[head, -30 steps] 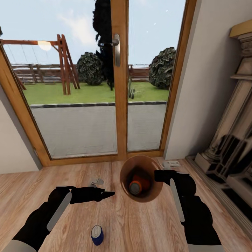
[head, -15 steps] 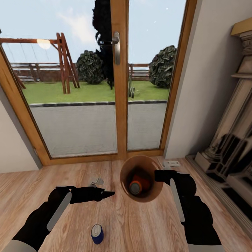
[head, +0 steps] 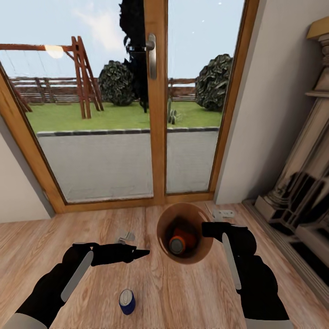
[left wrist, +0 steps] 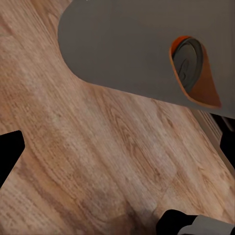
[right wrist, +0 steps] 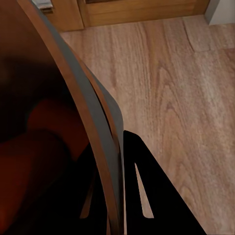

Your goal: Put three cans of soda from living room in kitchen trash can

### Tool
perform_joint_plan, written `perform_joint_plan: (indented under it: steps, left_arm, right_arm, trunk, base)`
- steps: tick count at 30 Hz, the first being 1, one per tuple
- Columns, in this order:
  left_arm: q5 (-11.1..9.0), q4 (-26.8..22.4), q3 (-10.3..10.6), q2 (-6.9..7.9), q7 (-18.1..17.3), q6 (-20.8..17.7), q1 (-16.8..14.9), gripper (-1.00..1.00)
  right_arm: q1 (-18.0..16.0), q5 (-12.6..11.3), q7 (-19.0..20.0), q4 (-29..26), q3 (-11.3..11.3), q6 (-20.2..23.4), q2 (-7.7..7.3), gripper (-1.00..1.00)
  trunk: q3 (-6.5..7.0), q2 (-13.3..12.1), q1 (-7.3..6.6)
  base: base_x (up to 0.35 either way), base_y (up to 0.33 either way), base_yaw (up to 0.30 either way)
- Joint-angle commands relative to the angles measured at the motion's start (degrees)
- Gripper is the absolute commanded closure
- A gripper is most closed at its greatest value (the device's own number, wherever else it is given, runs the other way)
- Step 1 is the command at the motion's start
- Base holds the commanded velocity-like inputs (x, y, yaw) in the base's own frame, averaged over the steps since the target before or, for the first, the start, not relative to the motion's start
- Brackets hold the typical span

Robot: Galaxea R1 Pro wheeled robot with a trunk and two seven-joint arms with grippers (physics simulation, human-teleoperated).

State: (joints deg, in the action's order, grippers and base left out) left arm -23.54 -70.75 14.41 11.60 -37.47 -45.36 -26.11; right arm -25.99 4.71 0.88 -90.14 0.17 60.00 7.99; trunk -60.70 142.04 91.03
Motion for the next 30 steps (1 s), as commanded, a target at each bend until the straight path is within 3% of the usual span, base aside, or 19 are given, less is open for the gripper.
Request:
perform_joint_plan:
  steps: [1,30]
  left_arm:
    - [0.0,0.0,0.0,0.03,0.0,0.0,0.0,-1.0]
    - [-0.1,-0.2,0.0,0.09,-0.2,0.0,0.0,-1.0]
  right_arm:
    - [0.0,-1.0,0.2,0.0,0.0,0.0,0.01,1.0]
    - [0.0,-1.1,0.2,0.0,-0.1,0.0,-0.17,1.0]
  trunk:
    - [-0.09,0.0,-0.01]
    - [-1.29,0.0,-0.01]
  base:
    - [0.0,0.0,0.0]
    - [0.0,0.0,-0.018]
